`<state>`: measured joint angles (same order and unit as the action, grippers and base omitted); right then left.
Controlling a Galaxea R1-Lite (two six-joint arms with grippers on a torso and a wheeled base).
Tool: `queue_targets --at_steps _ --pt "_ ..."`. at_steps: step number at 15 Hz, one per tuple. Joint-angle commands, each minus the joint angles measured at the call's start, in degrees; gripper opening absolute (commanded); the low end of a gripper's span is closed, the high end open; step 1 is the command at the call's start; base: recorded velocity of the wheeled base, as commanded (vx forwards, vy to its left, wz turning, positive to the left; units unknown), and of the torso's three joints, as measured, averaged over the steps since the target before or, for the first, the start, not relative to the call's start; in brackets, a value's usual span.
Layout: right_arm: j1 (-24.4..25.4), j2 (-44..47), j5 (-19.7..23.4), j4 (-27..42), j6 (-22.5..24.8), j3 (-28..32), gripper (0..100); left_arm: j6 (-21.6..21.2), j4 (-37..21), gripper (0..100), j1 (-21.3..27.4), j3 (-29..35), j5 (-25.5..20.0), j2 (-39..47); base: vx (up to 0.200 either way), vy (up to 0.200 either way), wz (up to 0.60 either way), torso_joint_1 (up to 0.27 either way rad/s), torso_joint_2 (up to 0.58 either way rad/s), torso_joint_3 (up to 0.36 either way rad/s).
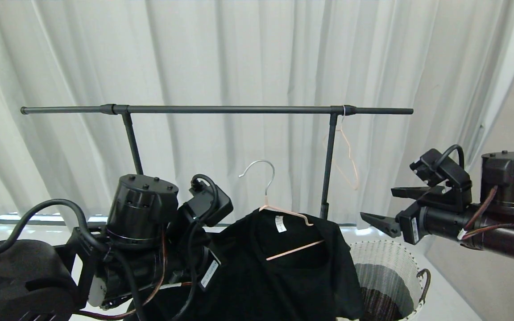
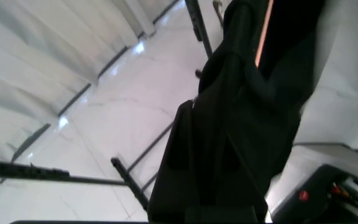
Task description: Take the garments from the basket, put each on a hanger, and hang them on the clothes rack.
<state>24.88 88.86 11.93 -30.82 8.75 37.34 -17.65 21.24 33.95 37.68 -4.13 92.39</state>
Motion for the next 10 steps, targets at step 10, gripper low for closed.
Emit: queue_targets --at_steps 10 --pt "13.79 3.34 10.13 28.53 19.55 16.63 100 -2.56 3.72 0 7.97 -1.56 -3.16 -1.87 0.0 0.0 0.0 0.0 0.0 0.0"
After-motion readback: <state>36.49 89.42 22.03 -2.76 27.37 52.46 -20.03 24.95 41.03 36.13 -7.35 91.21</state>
